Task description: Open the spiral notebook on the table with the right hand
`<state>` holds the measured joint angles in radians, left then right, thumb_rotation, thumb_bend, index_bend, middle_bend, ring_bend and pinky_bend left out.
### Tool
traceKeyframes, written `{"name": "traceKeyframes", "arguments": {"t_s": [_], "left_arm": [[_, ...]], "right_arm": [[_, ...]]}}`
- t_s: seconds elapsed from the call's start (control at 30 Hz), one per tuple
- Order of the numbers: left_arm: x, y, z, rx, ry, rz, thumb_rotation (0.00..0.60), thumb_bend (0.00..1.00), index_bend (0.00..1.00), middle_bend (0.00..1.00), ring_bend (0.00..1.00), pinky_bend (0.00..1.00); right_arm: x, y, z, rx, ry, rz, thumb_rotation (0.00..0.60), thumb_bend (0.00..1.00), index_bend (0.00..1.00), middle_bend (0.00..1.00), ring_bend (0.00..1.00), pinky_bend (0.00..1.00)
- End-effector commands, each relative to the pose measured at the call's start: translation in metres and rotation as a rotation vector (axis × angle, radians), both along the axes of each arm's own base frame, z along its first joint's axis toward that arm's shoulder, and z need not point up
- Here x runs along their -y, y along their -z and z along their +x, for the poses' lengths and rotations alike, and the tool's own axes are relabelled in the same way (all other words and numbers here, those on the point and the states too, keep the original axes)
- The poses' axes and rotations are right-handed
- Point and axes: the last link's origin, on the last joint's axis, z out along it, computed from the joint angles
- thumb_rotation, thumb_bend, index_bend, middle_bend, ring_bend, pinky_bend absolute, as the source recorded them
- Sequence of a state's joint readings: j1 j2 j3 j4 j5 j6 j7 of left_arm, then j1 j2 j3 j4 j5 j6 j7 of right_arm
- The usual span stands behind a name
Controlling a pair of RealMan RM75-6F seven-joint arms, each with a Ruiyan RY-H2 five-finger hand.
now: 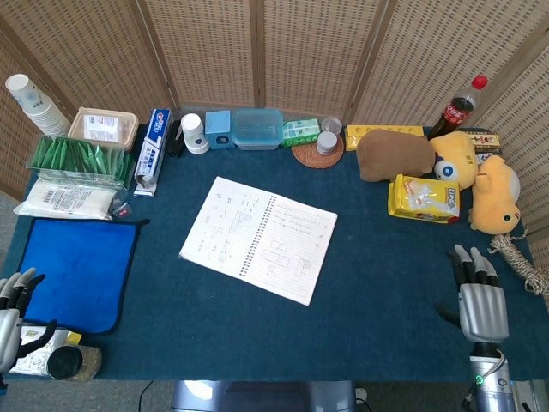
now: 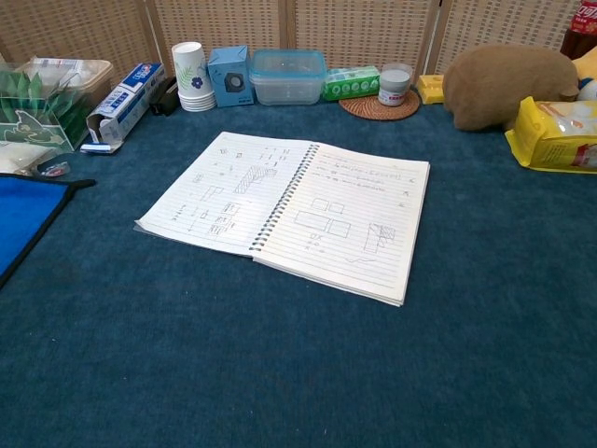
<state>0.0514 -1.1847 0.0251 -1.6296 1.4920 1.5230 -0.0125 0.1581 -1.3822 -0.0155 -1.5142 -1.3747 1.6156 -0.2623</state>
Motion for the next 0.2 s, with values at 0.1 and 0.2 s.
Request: {"name": "traceKeyframes", "arguments": {"t_s": [0.1,0.2], "left_arm": [[0.0001,-0.0009,0.0028,-0.004,0.000,0.001,0.600,0.31,0.23,0.09,0.03,0.00],[-0.0009,-0.0013,0.0032,-0.006,-0.002,0.001,0.600,0.31,0.23,0.09,0.03,0.00]], "right_arm": [[-0.0002,-0.0006,-0.0030,0.003,0.007,0.008,0.600,0.15,0.13,0.15,0.04,0.15],[0.0009,-0.0002,-0.0035,0.008,0.009,0.013,0.600,0.15,0.13,0.15,0.04,0.15]]}}
